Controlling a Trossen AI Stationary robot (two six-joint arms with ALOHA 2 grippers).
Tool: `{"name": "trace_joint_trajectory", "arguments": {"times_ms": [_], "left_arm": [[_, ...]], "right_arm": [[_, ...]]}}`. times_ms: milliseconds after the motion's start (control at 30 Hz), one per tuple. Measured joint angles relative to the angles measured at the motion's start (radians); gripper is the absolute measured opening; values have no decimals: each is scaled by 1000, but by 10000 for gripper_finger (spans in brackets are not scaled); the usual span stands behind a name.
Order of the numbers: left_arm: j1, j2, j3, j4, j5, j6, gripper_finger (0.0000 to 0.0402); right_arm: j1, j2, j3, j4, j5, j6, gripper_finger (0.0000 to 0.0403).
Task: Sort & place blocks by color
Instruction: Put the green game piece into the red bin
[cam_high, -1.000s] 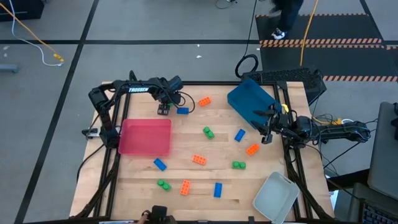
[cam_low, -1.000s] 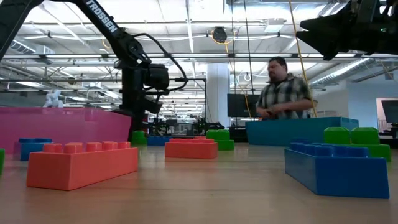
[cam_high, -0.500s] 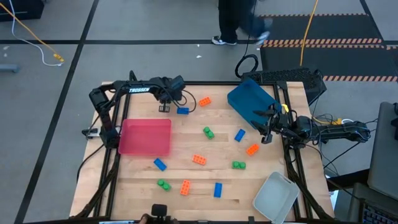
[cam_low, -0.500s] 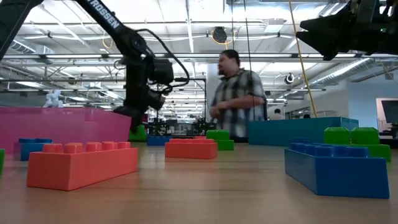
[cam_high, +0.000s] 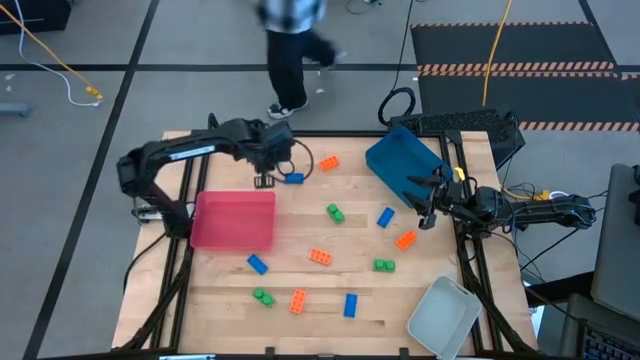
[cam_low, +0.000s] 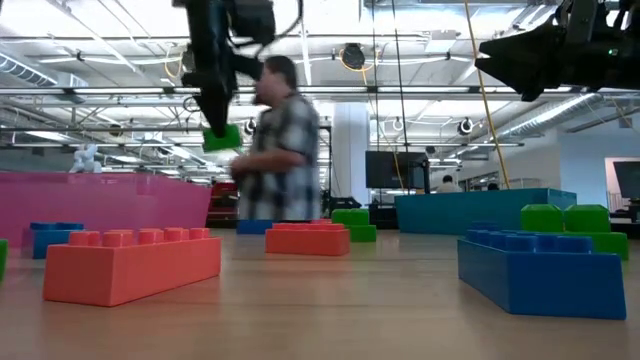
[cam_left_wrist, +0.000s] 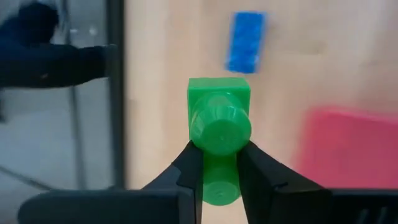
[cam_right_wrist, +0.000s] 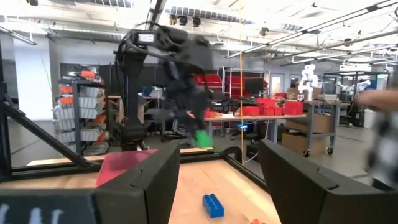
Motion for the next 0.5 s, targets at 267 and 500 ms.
{"name": "trace_joint_trajectory", "arguments": {"times_ms": [267,500], "left_arm": [[-194,-98,-149,-42,30,-231,67],[-247,-80,-329,-58,26,-318,67]], "right_arm": [[0,0,0,-1,-1,45,212],[0,0,0,2,-1,76,212]]}}
